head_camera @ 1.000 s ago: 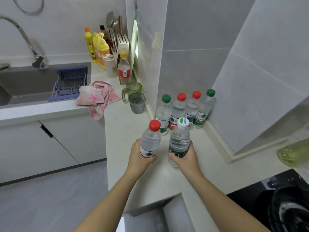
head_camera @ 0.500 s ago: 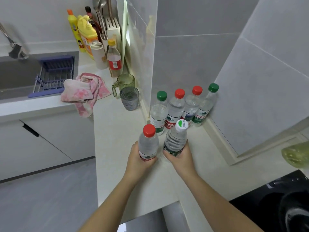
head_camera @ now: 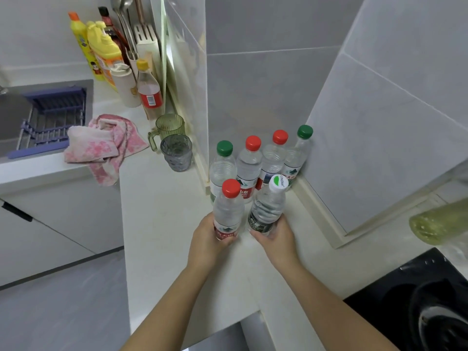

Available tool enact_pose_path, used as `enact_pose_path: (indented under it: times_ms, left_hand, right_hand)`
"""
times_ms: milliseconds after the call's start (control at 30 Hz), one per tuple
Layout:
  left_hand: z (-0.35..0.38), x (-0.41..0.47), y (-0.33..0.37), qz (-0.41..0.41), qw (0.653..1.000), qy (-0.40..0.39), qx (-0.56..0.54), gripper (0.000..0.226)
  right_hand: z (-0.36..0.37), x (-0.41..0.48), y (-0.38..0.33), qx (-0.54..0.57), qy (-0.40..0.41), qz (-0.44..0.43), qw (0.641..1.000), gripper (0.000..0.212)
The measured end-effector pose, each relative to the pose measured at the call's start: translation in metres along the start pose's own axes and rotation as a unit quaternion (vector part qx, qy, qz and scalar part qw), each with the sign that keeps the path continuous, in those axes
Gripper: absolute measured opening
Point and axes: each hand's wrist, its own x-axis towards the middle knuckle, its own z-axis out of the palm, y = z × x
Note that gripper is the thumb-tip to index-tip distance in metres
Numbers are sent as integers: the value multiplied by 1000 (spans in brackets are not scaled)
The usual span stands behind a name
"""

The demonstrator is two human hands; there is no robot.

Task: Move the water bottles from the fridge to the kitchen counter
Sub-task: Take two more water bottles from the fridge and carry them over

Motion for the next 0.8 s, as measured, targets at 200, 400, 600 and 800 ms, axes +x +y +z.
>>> enact_pose_path:
  times_ms: [200,400,600,800]
  left_hand:
    - [44,29,28,33,999,-20,-17,41]
    - [80,54,41,46,999,-24,-12,53]
    - [95,66,50,38,999,-31,-7,58]
    - [96,74,54,12,993,-65,94,58]
  right_hand:
    - [-31,34,7,11,32,-1,999,60]
    - [-53,58,10,-13,63,-3,998,57]
    - [-66,72,12,-42,82,13,996,59]
    - [-72,71,10,-142,78,19,987,49]
